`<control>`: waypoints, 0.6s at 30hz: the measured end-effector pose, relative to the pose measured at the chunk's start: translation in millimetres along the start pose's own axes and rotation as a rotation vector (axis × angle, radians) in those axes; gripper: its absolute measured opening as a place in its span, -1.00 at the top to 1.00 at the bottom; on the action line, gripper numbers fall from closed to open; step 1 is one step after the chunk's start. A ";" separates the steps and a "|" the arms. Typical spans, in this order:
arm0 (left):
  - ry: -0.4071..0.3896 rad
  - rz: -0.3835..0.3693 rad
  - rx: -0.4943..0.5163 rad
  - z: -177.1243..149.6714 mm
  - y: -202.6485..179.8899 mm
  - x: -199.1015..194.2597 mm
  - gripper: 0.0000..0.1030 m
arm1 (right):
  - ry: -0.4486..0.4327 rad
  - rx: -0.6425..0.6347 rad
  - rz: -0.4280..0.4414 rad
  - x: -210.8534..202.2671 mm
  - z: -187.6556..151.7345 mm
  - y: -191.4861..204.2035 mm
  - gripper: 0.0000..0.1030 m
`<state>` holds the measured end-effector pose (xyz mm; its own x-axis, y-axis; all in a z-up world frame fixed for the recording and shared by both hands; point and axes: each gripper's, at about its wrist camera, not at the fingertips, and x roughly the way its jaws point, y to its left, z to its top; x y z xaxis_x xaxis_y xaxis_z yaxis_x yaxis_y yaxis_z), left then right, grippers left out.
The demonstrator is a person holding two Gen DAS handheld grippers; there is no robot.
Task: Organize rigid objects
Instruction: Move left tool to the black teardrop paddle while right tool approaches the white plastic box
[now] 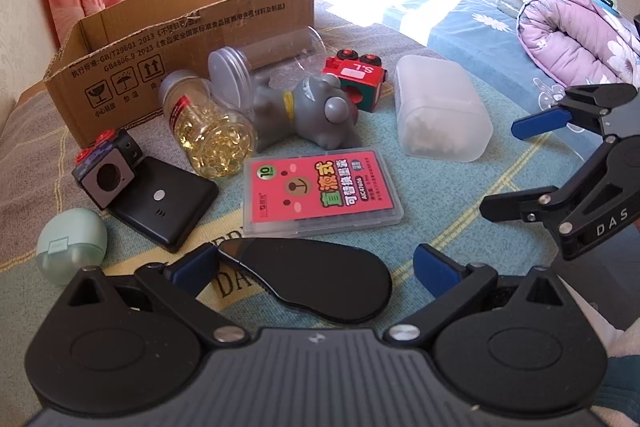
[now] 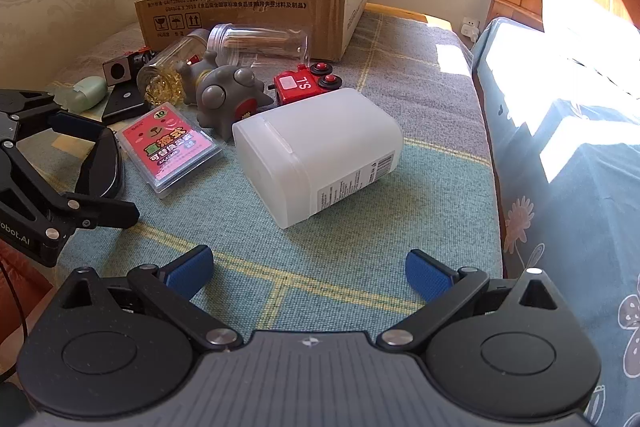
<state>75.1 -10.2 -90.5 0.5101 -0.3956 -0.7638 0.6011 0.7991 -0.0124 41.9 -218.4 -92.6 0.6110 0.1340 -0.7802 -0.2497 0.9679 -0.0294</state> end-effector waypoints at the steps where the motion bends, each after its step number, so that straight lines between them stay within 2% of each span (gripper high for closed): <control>1: 0.005 -0.017 0.018 -1.5 -2.7 -1.9 -0.99 | -0.001 -0.002 0.002 -0.3 -0.3 -0.2 -1.00; 4: 0.013 -0.061 0.074 -5.1 -9.5 -5.8 -0.99 | -0.008 -0.010 0.010 -1.3 -1.6 -1.2 -1.00; 14: 0.010 -0.072 0.089 -3.2 -2.6 -4.5 -0.98 | -0.031 -0.055 0.047 -1.4 -2.9 -4.4 -1.00; 18: 0.002 -0.081 0.088 -5.0 -4.0 -7.7 -0.82 | -0.049 -0.071 0.063 -1.3 -4.6 -6.6 -1.00</control>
<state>65.7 -8.1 -87.8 0.4569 -0.4562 -0.7636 0.6921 0.7216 -0.0171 39.3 -225.9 -94.3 0.6280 0.2061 -0.7504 -0.3402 0.9400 -0.0265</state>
